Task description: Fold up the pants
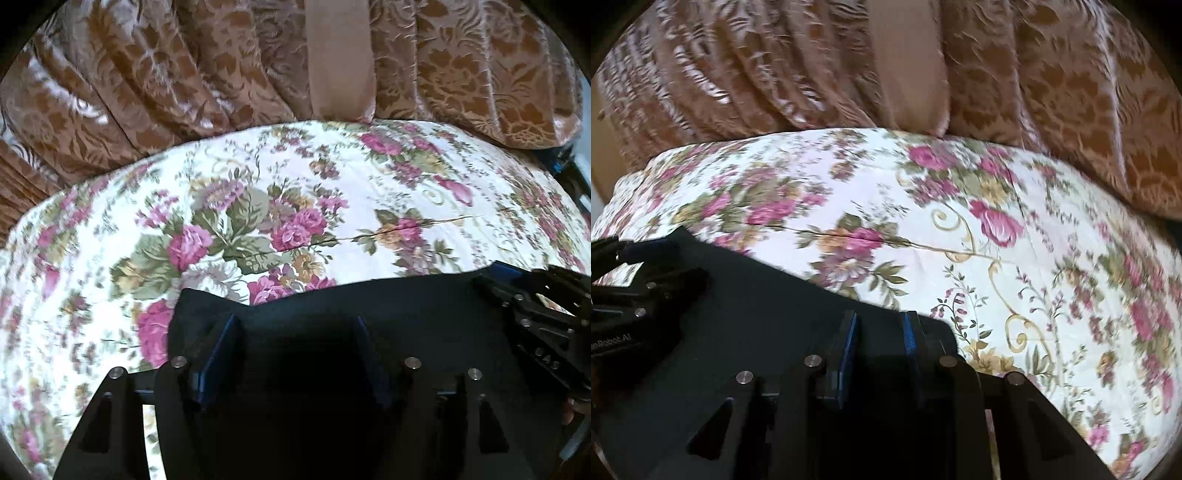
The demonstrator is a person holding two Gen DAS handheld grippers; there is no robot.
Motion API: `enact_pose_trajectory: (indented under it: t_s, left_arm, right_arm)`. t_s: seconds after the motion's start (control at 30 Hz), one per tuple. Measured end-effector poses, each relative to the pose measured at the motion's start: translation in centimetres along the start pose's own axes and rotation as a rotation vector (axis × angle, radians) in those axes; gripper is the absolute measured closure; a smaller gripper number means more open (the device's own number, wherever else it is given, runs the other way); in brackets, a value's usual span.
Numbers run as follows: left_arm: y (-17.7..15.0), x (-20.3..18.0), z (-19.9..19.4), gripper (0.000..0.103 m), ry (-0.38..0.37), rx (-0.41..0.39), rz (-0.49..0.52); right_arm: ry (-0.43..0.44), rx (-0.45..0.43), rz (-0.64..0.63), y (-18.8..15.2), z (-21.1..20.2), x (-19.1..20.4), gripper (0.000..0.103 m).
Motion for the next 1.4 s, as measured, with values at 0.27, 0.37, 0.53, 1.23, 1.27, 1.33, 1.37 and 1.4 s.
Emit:
enact_pose_trajectory:
  t_s: [0.27, 0.37, 0.53, 1.23, 1.27, 1.33, 1.37, 1.4]
  left_arm:
    - [-0.4, 0.1, -0.9, 0.036, 0.002, -0.048, -0.017]
    - [-1.2, 0.3, -2.6, 0.034, 0.028, -0.081, -0.029]
    - [-3.3, 1.0, -4.6, 0.022, 0.041, -0.1, -0.057]
    - [-12.5, 3.6, -9.4, 0.013, -0.244, -0.055, -0.282]
    - [-13.2, 3.9, -9.4, 0.012, -0.283, -0.044, -0.303]
    - [-14.3, 4.0, -9.2, 0.012, -0.379, -0.011, -0.337]
    - [-14.8, 4.0, -8.9, 0.012, -0.427, 0.006, -0.35]
    - [-15.2, 3.9, -8.7, 0.012, -0.47, 0.022, -0.364]
  right_arm:
    - [-0.015, -0.056, 0.001, -0.2, -0.4, 0.1, 0.076]
    - [-0.02, -0.094, 0.014, -0.3, -1.3, 0.0, 0.067]
    - [0.005, -0.164, 0.072, -1.5, -4.1, -0.5, 0.057]
    - [0.245, -0.073, 0.358, -9.6, -7.4, -2.2, 0.024]
    - [0.284, -0.061, 0.385, -10.1, -7.4, -2.4, 0.024]
    - [0.342, -0.047, 0.419, -10.8, -7.2, -2.6, 0.024]
    - [0.377, -0.035, 0.442, -11.1, -7.1, -2.8, 0.024]
    - [0.418, -0.022, 0.468, -11.5, -6.9, -3.1, 0.023]
Point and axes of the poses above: each gripper's, at about its wrist camera, not at the fingertips, and z roughly the way its jaws point, x to its left, y to its top, the point moved 6 cm from there along z, roughly the way its jaws point, and after that the axes turned 6 degrees about y, right-handed, at the moved point
